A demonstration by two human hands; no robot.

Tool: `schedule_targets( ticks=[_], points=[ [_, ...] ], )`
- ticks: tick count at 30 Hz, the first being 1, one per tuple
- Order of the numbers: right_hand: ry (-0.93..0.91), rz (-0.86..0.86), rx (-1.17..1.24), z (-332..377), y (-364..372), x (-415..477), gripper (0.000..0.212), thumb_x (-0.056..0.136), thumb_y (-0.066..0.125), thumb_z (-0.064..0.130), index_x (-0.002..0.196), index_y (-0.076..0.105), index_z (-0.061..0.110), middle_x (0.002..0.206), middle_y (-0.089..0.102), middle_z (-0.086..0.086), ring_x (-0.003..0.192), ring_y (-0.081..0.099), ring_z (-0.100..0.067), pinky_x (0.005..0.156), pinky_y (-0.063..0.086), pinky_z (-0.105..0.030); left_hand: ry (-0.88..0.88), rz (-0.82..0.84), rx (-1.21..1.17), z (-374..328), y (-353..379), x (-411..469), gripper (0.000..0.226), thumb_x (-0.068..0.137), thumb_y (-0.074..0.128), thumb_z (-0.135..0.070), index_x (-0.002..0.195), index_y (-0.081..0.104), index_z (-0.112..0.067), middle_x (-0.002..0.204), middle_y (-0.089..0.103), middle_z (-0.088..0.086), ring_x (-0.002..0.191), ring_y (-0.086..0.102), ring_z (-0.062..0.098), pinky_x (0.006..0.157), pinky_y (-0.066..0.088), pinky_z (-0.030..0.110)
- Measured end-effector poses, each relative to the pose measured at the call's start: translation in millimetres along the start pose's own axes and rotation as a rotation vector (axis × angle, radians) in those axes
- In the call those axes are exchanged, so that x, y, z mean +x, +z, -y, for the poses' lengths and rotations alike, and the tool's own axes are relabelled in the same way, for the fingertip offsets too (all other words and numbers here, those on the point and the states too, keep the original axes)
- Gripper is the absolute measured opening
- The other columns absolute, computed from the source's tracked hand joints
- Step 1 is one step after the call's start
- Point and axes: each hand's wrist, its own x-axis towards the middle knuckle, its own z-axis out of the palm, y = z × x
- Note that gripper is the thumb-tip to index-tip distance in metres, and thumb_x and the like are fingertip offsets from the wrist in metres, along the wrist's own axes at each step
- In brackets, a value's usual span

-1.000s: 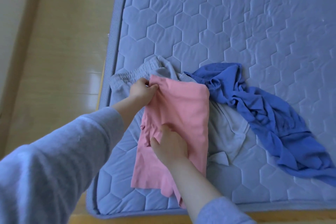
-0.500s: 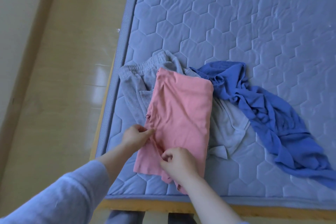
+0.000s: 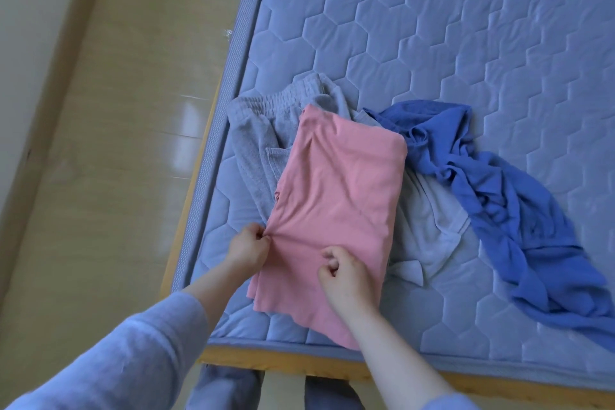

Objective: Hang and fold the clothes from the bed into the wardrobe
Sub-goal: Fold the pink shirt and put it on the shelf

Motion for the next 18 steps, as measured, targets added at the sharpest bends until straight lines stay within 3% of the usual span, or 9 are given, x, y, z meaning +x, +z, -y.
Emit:
schedule_targets(
  ticks=[3, 10, 14, 18],
  points=[
    [-0.035, -0.016, 0.035, 2, 0, 3, 0.031, 0.083, 0.059, 0.014, 0.111, 0.067, 0.023, 0.096, 0.072, 0.002, 0.091, 0.065, -0.018, 0.078, 0.047, -0.025, 0.025, -0.083, -0.051, 4, 3, -2, 0.009, 0.096, 0.042, -0.011, 0.090, 0.049, -0.009, 0.084, 0.056, 0.006, 0.083, 0.050, 0.026, 0.067, 0.033, 0.033],
    [-0.036, 0.007, 0.032, 2, -3, 8, 0.029, 0.085, 0.057, 0.015, 0.113, 0.065, 0.021, 0.097, 0.072, 0.001, 0.093, 0.065, -0.018, 0.081, 0.046, -0.026, 0.033, -0.133, 0.024, 7, 7, 6, 0.005, 0.094, 0.049, -0.012, 0.094, 0.053, -0.011, 0.080, 0.058, 0.005, 0.086, 0.057, 0.032, 0.067, 0.037, 0.033],
    [-0.083, -0.235, 0.137, 5, -21, 13, 0.004, 0.083, 0.066, 0.016, 0.085, 0.068, 0.019, 0.070, 0.065, 0.008, 0.071, 0.063, -0.018, 0.066, 0.048, -0.033, 0.033, -0.116, -0.043, -6, 3, 11, 0.014, 0.087, 0.061, -0.020, 0.098, 0.053, -0.015, 0.087, 0.059, -0.002, 0.088, 0.057, 0.023, 0.071, 0.038, 0.027],
    [-0.007, -0.430, 0.208, -6, -47, 23, 0.013, 0.080, 0.070, 0.018, 0.075, 0.059, 0.022, 0.063, 0.060, 0.008, 0.065, 0.060, -0.019, 0.061, 0.047, -0.035, 0.087, -0.216, -0.098, -25, -4, 6, 0.034, 0.081, 0.067, -0.048, 0.093, 0.050, -0.022, 0.084, 0.059, -0.012, 0.077, 0.059, 0.011, 0.058, 0.040, 0.024]
  ],
)
